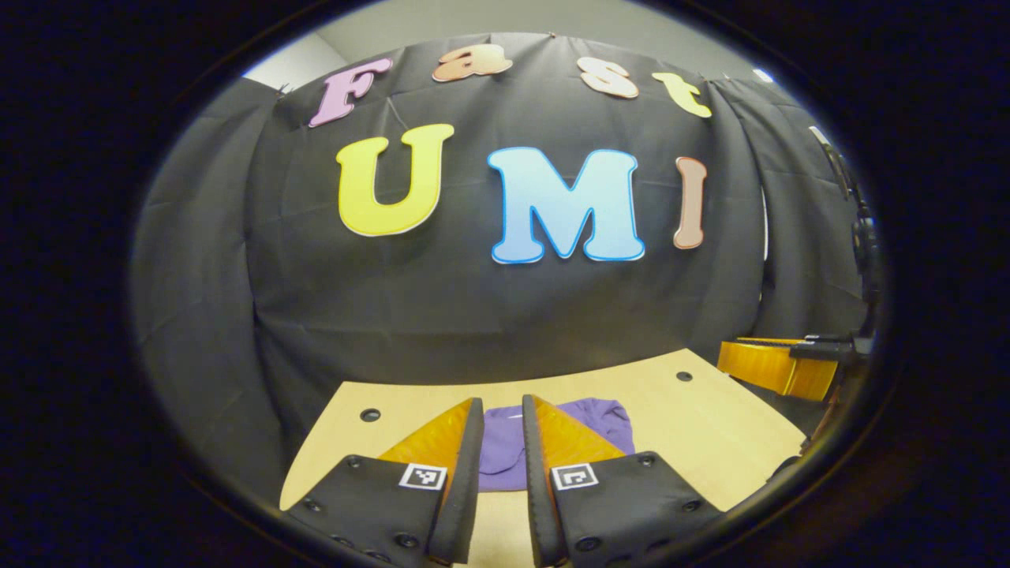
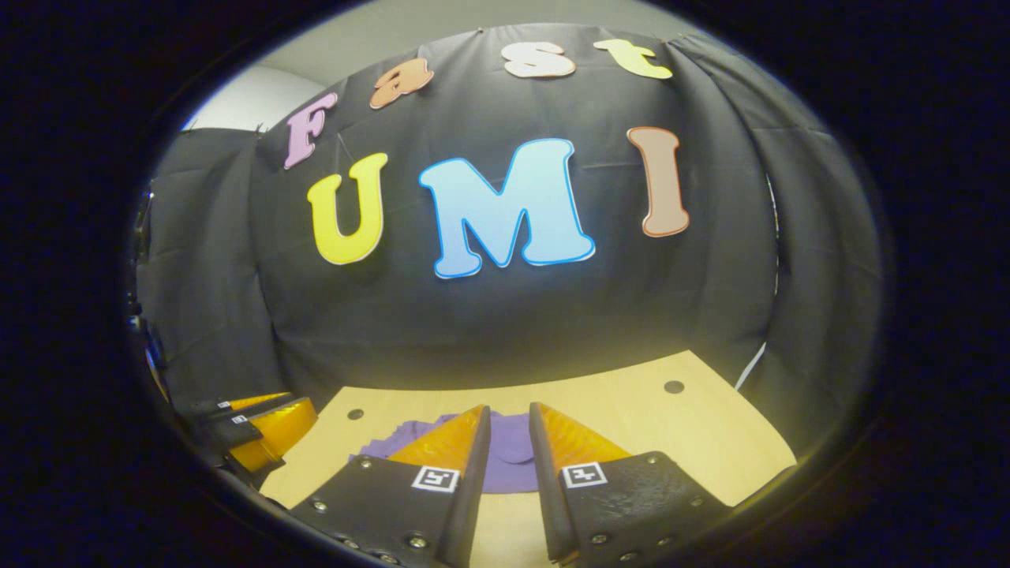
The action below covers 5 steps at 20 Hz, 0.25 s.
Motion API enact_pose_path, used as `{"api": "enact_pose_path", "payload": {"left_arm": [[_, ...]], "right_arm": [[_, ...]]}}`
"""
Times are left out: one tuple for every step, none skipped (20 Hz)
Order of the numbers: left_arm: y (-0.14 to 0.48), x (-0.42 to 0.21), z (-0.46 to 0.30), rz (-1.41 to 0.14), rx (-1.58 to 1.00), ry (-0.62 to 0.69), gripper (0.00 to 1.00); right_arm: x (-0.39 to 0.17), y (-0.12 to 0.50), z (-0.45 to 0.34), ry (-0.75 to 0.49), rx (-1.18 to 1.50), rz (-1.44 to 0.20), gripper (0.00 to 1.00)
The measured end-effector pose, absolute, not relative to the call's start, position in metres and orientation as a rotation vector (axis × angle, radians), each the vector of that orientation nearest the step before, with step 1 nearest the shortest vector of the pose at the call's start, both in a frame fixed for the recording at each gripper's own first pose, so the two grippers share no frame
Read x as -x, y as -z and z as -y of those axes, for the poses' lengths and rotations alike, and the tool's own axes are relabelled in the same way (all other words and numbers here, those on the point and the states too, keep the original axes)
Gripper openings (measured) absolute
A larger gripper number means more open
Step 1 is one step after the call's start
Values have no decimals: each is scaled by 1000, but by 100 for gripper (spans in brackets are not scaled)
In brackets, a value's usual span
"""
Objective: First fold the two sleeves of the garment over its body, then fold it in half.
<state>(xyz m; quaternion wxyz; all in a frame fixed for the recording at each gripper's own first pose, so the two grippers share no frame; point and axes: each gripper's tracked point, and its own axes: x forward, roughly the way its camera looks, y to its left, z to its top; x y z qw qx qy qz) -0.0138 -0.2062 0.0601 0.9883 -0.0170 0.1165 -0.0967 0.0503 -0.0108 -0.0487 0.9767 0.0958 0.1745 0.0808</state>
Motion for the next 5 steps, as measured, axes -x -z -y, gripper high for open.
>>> {"api": "enact_pose_path", "payload": {"left_arm": [[-64, 21, 206, -227, 34, 200, 29], [-67, 28, 207, -221, 35, 204, 29], [-70, 32, 207, -210, 33, 206, 29], [-71, 35, 207, -196, 31, 207, 29], [-74, 36, 208, -179, 31, 210, 29]], "right_arm": [[-43, 47, 14, -157, -195, -351, 29], [-38, 45, 16, -156, -196, -348, 33], [-33, 46, 20, -147, -193, -344, 35], [-28, 48, 23, -141, -191, -344, 37], [-25, 49, 24, -138, -191, -346, 32]]}}
